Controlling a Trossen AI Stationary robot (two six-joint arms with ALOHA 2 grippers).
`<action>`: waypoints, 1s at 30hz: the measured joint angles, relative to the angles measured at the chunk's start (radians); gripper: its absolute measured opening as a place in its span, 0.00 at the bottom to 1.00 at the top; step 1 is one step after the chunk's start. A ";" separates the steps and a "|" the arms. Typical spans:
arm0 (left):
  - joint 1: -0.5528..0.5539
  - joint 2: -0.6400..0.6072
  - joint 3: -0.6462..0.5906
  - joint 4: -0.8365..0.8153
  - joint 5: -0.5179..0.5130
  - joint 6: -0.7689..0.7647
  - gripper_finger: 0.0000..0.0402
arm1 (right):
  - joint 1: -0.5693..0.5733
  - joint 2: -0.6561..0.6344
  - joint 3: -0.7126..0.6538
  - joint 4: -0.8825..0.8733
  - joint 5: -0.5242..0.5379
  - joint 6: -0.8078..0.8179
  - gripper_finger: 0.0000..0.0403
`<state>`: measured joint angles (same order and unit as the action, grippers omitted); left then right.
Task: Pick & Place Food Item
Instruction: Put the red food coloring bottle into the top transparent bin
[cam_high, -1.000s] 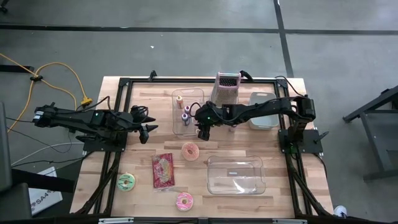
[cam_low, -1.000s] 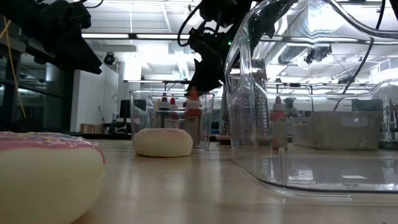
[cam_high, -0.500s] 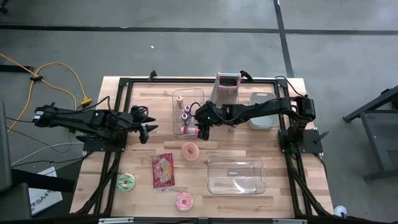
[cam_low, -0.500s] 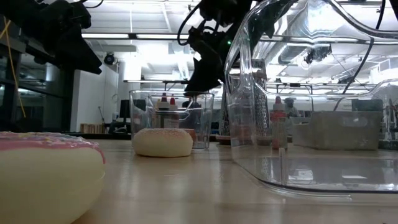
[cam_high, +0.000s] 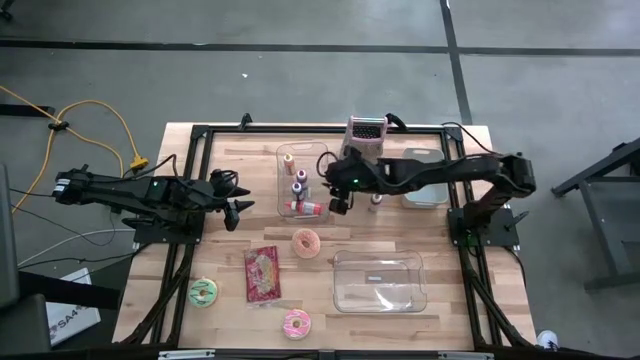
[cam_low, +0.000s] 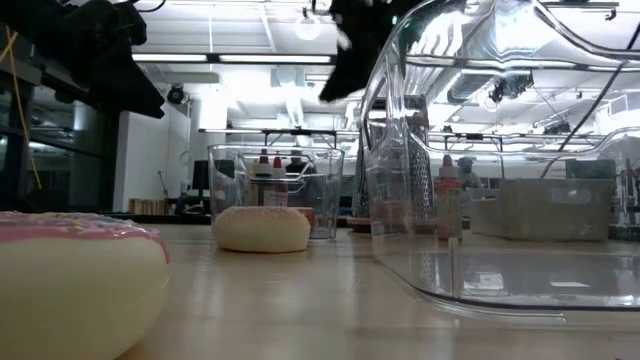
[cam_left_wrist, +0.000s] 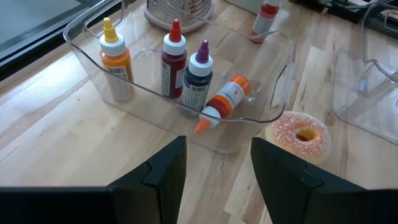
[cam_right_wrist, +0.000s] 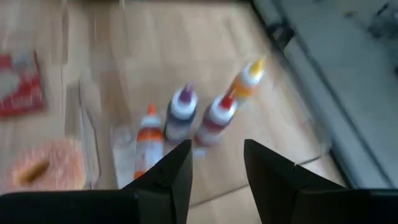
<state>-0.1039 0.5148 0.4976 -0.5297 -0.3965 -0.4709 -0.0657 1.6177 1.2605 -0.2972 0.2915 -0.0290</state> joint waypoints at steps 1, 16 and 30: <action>0.000 0.000 0.000 0.001 0.000 0.000 0.43 | 0.003 -0.025 0.000 -0.028 0.008 0.004 0.33; -0.003 0.000 0.000 0.016 0.002 0.000 0.43 | 0.004 -0.142 -0.001 -0.319 0.049 0.191 0.33; -0.003 0.000 0.000 0.016 0.005 0.000 0.43 | -0.028 -0.141 -0.001 -0.562 0.050 0.451 0.33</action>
<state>-0.1066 0.5152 0.4976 -0.5140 -0.3920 -0.4709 -0.0938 1.4765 1.2594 -0.8591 0.3411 0.4215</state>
